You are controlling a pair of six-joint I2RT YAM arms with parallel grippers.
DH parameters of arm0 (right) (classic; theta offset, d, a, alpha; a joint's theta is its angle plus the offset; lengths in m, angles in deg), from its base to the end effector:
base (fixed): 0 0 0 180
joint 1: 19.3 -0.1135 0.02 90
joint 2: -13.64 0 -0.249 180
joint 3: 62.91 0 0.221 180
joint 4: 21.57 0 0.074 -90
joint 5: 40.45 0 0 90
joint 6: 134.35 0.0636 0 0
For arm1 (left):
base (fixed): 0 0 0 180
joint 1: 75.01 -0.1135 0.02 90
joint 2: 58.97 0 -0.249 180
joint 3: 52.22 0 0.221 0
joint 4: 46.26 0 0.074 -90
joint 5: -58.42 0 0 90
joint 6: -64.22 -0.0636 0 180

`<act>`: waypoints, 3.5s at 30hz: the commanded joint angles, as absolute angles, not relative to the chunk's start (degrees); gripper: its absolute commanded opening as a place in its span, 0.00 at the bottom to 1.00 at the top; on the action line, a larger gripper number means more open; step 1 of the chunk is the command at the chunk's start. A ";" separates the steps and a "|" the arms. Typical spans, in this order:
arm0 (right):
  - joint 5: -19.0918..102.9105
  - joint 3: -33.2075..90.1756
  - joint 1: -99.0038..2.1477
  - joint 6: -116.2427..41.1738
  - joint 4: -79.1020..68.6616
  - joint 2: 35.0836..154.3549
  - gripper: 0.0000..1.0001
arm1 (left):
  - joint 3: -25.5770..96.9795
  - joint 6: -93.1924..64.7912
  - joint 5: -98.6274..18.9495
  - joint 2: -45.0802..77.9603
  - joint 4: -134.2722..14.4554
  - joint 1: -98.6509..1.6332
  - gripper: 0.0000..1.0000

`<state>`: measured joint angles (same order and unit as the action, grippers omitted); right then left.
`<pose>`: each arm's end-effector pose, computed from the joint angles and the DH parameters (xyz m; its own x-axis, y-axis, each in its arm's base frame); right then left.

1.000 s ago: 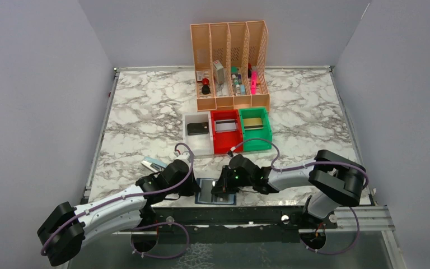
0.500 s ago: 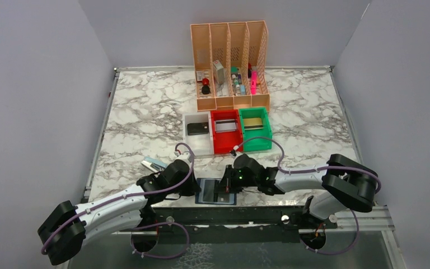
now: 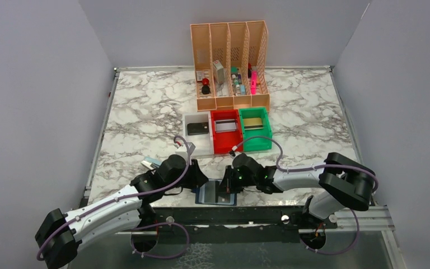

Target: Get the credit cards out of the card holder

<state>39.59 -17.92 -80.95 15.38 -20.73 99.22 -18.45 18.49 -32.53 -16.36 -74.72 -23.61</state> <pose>0.1190 0.2438 0.1276 -0.9602 0.0118 -0.2791 -0.1966 0.6812 0.7052 0.1018 -0.1293 0.1647 -0.8219 -0.0891 -0.5626 0.3015 0.7699 -0.5625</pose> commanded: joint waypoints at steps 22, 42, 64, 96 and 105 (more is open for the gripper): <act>39.80 -17.79 -79.18 13.82 -18.09 98.41 0.01 | -20.40 24.11 -28.12 1.58 -69.36 -19.46 0.13; 36.54 -22.05 -78.31 20.07 -28.02 99.32 0.14 | -19.57 22.65 -27.78 1.22 -70.24 -18.41 0.08; 35.67 -27.10 -78.28 23.85 -39.61 100.99 0.09 | -20.05 22.71 -27.65 -0.06 -70.34 -17.97 0.04; 52.23 -26.66 -77.59 -1.29 -11.35 64.33 0.01 | -12.19 18.29 -13.64 -9.50 -80.35 -17.97 0.57; 55.67 -18.48 -77.59 -12.15 -10.57 70.86 0.01 | -10.02 19.67 -5.03 -10.11 -84.96 -19.82 0.78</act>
